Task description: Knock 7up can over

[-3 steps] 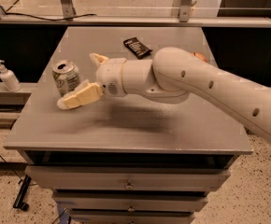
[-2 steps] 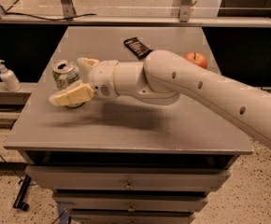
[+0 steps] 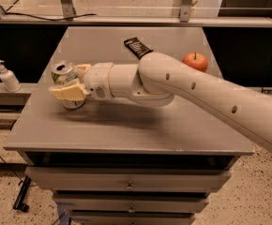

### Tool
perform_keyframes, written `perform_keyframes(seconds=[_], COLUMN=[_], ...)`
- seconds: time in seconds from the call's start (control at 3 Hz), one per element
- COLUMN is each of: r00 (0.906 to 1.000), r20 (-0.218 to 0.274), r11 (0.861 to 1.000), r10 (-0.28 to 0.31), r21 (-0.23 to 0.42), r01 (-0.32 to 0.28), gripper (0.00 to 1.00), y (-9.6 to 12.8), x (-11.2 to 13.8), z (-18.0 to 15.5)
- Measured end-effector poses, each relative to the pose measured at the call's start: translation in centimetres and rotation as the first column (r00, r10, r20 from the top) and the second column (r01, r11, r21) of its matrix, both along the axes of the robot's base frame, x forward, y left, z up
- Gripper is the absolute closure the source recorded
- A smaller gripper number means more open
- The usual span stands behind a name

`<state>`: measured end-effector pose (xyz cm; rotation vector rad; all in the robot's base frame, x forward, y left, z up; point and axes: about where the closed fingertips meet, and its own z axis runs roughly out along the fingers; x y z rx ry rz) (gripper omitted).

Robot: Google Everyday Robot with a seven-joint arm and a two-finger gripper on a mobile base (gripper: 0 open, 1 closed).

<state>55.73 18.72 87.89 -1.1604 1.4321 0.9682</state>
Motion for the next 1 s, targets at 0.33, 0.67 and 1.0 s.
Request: perform_keyframes(seconds=[0.33, 0.67, 1.0], r00=[0.9998, 0.9985, 0.9951], r20=[0.014, 0.037, 0.061], r11=[0.998, 0.986, 0.951], r10=[0.012, 0.04, 0.078], r21=[-0.06, -0.164, -0.303], r01=[-0.011, -0.034, -0.056], gripper=[0.88, 1.0, 1.0], y=[-1.2, -3.6, -5.6], x=[0.7, 1.9, 3.3], z=[1.1, 3.9, 7.1])
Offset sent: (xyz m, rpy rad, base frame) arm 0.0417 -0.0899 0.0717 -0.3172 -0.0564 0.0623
